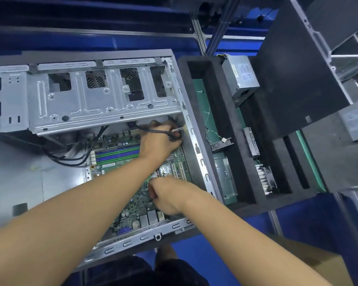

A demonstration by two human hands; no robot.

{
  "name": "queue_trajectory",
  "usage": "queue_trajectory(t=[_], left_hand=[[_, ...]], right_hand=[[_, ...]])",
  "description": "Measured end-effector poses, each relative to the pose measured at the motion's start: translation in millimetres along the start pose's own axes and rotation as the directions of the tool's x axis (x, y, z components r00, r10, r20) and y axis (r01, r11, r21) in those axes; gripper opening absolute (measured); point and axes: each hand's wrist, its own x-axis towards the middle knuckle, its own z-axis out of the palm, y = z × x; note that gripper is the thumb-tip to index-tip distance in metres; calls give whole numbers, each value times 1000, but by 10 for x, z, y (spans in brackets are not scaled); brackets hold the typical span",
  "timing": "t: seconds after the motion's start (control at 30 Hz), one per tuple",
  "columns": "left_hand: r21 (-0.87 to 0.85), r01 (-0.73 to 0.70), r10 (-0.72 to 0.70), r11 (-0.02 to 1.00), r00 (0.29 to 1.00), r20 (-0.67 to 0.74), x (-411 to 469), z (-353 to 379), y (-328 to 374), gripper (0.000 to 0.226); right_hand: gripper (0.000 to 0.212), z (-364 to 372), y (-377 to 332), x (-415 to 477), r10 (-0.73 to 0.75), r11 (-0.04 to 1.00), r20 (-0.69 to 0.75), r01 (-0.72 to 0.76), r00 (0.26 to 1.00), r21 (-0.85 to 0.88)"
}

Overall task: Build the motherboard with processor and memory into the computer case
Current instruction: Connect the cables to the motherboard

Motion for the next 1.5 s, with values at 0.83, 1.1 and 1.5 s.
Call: queue_trajectory(t=[0.83, 1.1, 1.5], left_hand=[[87, -76, 82, 993, 994, -68, -35, 90, -29, 11], [96, -79, 85, 992, 994, -70, -51, 115, -40, 12], [44, -54, 55, 998, 998, -43, -37, 110, -39, 11]], right_hand=[[20, -10, -19, -11, 2, 999, 56, 1, 998, -54], [21, -26, -24, -37, -1, 998, 66, 5, 998, -62], [21, -13, -30, -15, -3, 997, 73, 8, 997, -76]])
